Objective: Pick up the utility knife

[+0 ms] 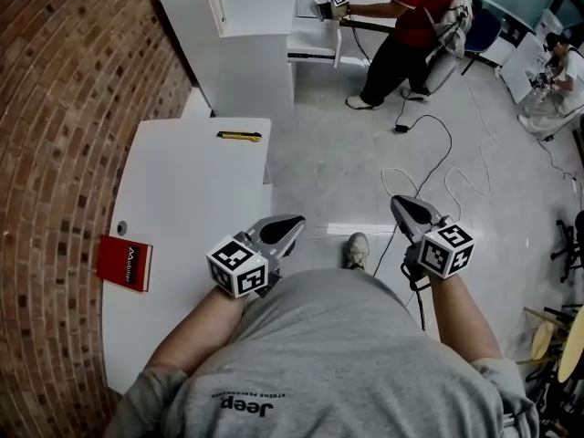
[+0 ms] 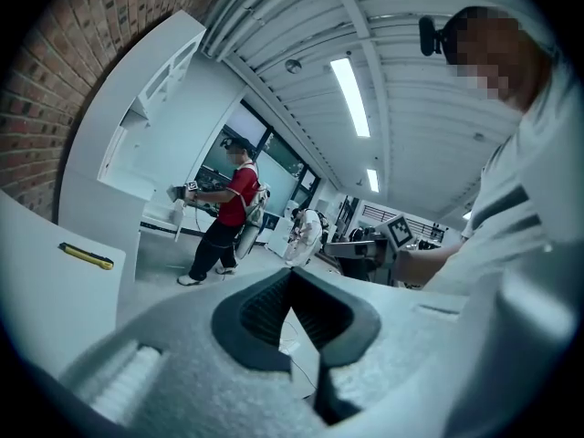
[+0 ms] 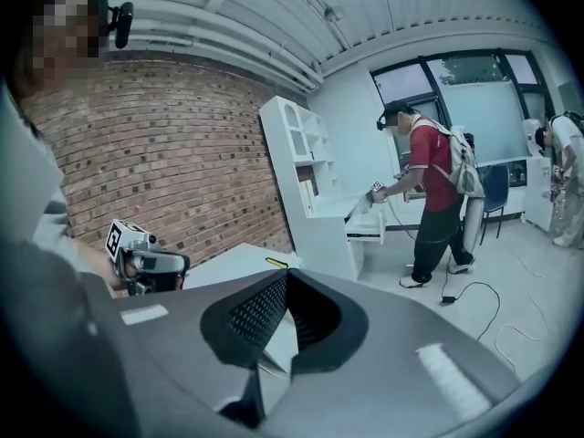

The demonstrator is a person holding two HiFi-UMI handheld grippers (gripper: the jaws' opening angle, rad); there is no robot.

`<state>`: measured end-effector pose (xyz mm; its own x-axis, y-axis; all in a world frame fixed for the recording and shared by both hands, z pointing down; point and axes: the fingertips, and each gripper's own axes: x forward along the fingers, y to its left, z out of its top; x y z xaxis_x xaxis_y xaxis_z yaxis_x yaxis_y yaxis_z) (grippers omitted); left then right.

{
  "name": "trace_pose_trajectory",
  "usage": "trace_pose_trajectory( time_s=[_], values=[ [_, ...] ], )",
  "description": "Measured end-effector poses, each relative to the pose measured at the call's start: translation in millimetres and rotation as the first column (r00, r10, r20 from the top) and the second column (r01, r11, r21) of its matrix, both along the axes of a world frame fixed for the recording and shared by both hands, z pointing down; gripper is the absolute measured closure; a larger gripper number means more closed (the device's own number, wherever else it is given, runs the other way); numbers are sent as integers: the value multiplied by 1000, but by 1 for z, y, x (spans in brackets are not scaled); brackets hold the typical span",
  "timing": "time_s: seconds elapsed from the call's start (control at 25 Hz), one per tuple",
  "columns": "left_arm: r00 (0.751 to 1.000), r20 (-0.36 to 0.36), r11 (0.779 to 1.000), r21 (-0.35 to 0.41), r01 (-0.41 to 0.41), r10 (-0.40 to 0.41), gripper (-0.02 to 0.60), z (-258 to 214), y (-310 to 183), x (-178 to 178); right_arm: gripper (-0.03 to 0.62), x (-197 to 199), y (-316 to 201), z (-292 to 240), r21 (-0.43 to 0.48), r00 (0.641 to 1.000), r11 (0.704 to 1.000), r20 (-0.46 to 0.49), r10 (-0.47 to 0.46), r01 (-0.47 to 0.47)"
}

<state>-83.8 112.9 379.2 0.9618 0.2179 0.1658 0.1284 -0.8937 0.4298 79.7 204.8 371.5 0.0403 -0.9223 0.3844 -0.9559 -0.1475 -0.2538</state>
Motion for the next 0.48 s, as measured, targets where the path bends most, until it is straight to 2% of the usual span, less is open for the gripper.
trace_pose_trajectory(
  time_s=[0.2,0.48],
  values=[
    [999,16,998,28,47,-48,581,6,-23,48,585,58,-26,12,26,999,999,13,-30,29],
    [992,36,991,49,123,-124,581,7,-49,154,585,153,-63,31,25,992,992,43,-122,121]
  ],
)
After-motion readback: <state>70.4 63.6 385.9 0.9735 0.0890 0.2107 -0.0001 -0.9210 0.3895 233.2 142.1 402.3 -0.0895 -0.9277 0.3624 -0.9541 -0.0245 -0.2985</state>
